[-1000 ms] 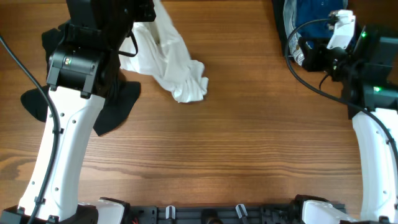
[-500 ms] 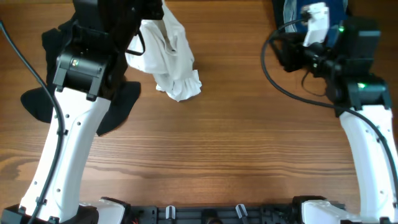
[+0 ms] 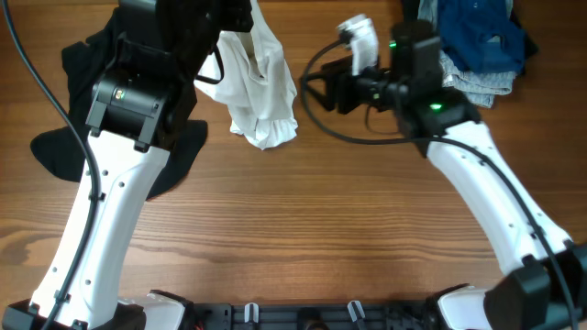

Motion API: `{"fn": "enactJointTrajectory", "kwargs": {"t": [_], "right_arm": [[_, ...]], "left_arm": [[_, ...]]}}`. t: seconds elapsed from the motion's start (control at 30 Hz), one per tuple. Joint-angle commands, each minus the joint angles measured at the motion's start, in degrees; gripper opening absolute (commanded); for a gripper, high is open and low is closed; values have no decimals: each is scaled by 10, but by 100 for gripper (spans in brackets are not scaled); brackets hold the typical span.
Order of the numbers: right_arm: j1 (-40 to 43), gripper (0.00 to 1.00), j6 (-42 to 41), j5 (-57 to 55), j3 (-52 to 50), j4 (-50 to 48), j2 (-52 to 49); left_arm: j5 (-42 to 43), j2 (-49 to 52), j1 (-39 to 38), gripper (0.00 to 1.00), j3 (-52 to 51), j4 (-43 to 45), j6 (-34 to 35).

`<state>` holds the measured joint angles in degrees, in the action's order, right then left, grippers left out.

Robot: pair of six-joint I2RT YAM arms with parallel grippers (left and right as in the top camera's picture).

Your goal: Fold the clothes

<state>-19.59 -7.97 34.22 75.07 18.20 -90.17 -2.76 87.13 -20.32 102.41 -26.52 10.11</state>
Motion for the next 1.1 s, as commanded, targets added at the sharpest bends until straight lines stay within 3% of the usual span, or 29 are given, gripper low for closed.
{"fn": "enactJointTrajectory", "kwargs": {"t": [0.0,0.2,0.37,0.6,0.63,0.7,0.73,0.77,1.07], "right_arm": [[-35,63,-17,-9,8,-2,-49],[-81,68,-19,-15,8,-35,-74],[-107,72,-32,-106,8,-70,-86],[-106,63,-45,-212,8,-129,-129],[-106,60,-45,-219,8,-139,-134],[-104,43,-44,-226,8,-148,-135],[-104,28,-44,-232,8,-148,-135],[-103,4,-44,-243,8,-148,-133],[-25,4,-26,-228,16,-113,-20]], "left_arm": [[-6,-17,-2,4,12,8,-7],[-6,-17,-2,4,12,8,-7],[-5,-17,-2,4,12,8,-7],[-5,-17,-2,4,12,-4,-7],[-5,-17,-2,4,12,-7,-7],[-6,-17,-2,4,12,-12,-7],[-6,-17,-2,4,12,-12,-7],[-6,-17,-2,4,12,-14,-7],[-31,-28,0,4,12,-14,-39]]}}
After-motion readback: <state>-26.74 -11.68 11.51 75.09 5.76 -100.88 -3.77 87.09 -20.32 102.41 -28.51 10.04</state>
